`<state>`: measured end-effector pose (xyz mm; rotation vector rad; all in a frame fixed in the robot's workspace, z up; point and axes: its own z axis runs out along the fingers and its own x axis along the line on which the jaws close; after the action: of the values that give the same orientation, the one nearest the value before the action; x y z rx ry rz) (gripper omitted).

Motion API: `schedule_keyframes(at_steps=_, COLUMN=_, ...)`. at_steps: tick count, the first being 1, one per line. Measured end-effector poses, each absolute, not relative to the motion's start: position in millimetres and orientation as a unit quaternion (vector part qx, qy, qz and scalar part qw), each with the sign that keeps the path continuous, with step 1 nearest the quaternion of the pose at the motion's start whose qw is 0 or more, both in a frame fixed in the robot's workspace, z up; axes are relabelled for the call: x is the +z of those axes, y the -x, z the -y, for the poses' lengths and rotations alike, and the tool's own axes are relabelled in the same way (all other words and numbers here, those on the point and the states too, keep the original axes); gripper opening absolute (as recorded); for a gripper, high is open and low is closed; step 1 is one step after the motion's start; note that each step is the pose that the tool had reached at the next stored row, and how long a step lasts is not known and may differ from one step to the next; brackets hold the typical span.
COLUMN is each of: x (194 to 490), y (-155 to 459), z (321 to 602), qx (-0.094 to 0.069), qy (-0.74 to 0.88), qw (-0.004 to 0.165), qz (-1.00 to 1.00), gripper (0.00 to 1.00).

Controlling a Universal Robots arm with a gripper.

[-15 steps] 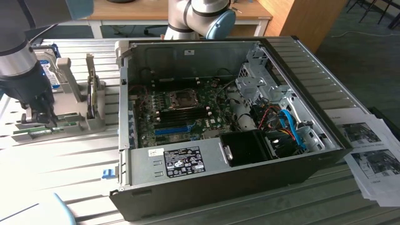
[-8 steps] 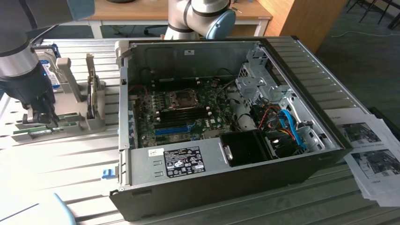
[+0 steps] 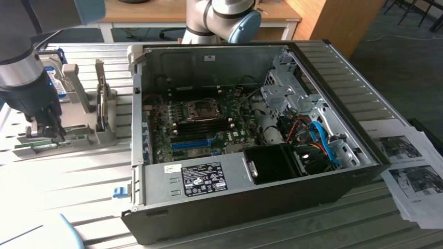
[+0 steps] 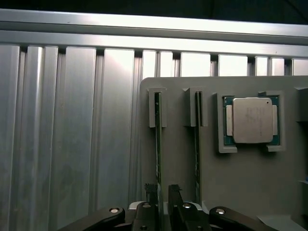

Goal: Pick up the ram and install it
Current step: 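Pick up the ram and move it above insertion slot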

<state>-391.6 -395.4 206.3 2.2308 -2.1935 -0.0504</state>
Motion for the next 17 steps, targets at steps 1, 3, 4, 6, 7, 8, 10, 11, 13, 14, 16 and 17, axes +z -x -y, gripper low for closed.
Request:
schedule_keyframes(at_steps=1, x=205.8, y=391.6, z=395.4, qx=-0.016, qy=-0.713, qw=0.006, qz=0.701, gripper=0.23)
schedule_keyframes(at_steps=3, x=204.9, y=391.6, z=395.4, qx=-0.016, qy=-0.713, qw=0.006, qz=0.701, gripper=0.23)
schedule_keyframes(at_steps=4, x=204.5, y=391.6, z=395.4, qx=-0.016, qy=-0.713, qw=0.006, qz=0.701, gripper=0.23)
schedule_keyframes(at_steps=6, x=204.5, y=391.6, z=395.4, qx=-0.016, qy=-0.713, qw=0.006, qz=0.701, gripper=0.23)
schedule_keyframes(at_steps=7, x=204.5, y=391.6, z=395.4, qx=-0.016, qy=-0.713, qw=0.006, qz=0.701, gripper=0.23)
schedule_keyframes(at_steps=8, x=204.4, y=391.6, z=395.4, qx=-0.016, qy=-0.713, qw=0.006, qz=0.701, gripper=0.23)
schedule_keyframes(at_steps=10, x=203.4, y=391.6, z=395.4, qx=-0.016, qy=-0.713, qw=0.006, qz=0.701, gripper=0.23)
schedule_keyframes(at_steps=11, x=203.1, y=391.7, z=395.4, qx=-0.016, qy=-0.713, qw=0.006, qz=0.701, gripper=0.23)
schedule_keyframes(at_steps=13, x=202.8, y=391.7, z=395.4, qx=-0.016, qy=-0.713, qw=0.006, qz=0.701, gripper=0.23)
schedule_keyframes(at_steps=14, x=202.8, y=391.7, z=395.4, qx=-0.016, qy=-0.713, qw=0.006, qz=0.701, gripper=0.23)
schedule_keyframes(at_steps=16, x=202.5, y=391.6, z=395.4, qx=-0.016, qy=-0.713, qw=0.006, qz=0.701, gripper=0.23)
schedule_keyframes(at_steps=17, x=201.7, y=391.6, z=395.4, qx=-0.016, qy=-0.713, qw=0.006, qz=0.701, gripper=0.23)
